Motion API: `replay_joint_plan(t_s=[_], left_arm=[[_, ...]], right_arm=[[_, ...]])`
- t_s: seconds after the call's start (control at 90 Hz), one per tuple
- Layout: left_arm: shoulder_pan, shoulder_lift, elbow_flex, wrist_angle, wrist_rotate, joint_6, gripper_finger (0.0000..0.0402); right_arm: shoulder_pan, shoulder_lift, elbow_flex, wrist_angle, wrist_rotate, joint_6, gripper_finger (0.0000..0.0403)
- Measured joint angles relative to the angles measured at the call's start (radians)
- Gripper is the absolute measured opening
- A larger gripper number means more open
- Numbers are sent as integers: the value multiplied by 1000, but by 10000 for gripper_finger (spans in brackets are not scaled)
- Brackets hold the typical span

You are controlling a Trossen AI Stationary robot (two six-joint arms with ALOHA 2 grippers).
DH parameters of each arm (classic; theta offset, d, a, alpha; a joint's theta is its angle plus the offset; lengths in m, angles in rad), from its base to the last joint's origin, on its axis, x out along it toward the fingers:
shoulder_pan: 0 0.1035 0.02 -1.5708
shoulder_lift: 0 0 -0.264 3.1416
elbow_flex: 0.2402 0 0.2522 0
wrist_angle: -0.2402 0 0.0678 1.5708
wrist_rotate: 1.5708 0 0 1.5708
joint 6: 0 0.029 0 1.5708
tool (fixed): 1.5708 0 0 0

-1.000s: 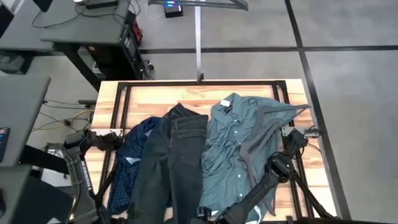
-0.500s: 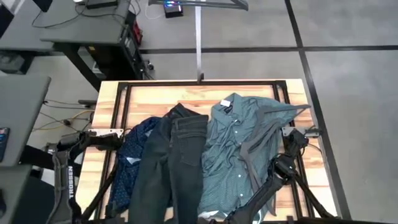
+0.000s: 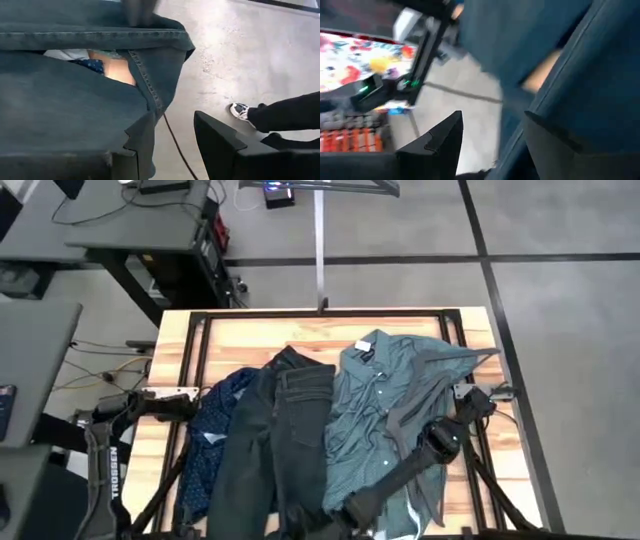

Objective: Hang clothes
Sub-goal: Hang the black pants on the rack

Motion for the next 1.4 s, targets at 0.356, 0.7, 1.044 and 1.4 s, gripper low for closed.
replay_joint_plan(t_s=[0.356, 0.7, 1.044, 1.4], left_arm=[[-5, -2, 1, 36, 93, 2, 120], [-4, -3, 1, 31, 93, 42, 120], [-1, -4, 1, 23, 92, 46, 120], [7, -4, 1, 16, 92, 47, 120]], right_arm=[[-20, -3, 25, -127, -120, -8, 191], [-19, 0, 1, -71, -125, -2, 191], [-55, 0, -1, -172, -124, -1, 191], [-115, 0, -1, -168, -125, -26, 153]])
